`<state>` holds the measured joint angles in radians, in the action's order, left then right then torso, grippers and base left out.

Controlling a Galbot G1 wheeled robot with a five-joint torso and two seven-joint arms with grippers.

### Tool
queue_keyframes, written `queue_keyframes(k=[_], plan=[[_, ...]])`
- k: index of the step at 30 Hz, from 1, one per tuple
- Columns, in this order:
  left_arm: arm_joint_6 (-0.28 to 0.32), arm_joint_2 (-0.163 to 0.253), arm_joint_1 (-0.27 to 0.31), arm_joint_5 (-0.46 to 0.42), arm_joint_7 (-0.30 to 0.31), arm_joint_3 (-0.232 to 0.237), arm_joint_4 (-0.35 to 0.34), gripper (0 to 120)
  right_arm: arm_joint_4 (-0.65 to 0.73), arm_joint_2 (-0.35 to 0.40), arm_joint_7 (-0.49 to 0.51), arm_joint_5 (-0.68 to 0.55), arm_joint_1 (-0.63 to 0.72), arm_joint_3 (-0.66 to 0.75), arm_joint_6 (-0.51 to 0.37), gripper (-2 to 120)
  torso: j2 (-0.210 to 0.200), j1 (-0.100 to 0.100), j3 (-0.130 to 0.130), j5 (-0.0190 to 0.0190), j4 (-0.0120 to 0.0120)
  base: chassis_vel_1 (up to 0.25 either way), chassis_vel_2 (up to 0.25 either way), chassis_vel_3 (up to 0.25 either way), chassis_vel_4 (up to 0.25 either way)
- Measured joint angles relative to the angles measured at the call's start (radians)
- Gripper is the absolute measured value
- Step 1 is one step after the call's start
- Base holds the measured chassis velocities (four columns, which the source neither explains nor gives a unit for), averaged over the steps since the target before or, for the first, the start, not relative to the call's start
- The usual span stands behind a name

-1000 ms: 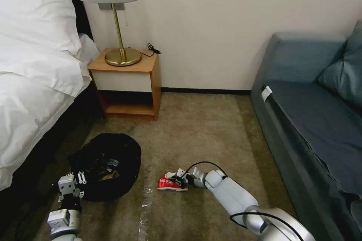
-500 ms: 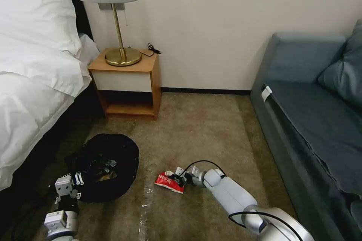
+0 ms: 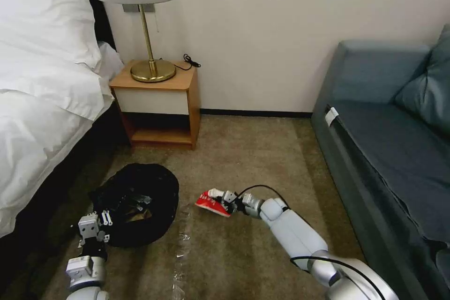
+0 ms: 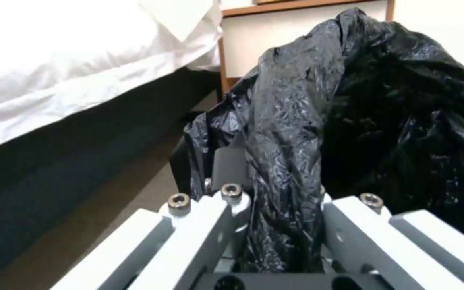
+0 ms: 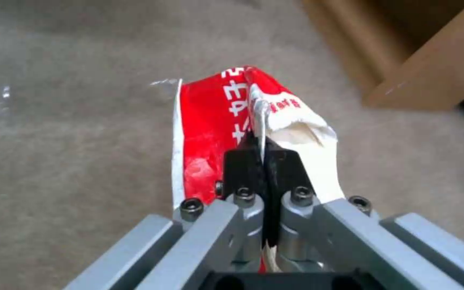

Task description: Pick up the trash bin, then pick up the garbage on the floor and place it into the trash bin.

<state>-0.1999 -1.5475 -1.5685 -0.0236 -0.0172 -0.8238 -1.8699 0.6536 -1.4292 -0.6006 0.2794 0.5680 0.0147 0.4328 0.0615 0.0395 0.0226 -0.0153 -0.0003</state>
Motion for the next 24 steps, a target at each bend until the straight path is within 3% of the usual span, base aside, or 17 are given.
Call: queue_keyframes(k=[13, 24], plan=[[0.010, -0.010, 0.020, 0.032, 0.006, 0.042, 0.000, 4, 0.323, 0.125, -0.049, -0.110, 0.062, 0.091, -0.027, 0, 0.000, 0.000, 0.000, 0.0000, 0.0000, 0.000, 0.000, 0.000, 0.000], [0.010, -0.024, 0.030, 0.056, 0.009, 0.075, 0.011, 4, 0.736, 0.334, -0.106, -0.364, 0.195, 0.074, -0.161, 0, 0.000, 0.000, 0.000, 0.0002, -0.0001, 0.000, 0.000, 0.000, 0.000]])
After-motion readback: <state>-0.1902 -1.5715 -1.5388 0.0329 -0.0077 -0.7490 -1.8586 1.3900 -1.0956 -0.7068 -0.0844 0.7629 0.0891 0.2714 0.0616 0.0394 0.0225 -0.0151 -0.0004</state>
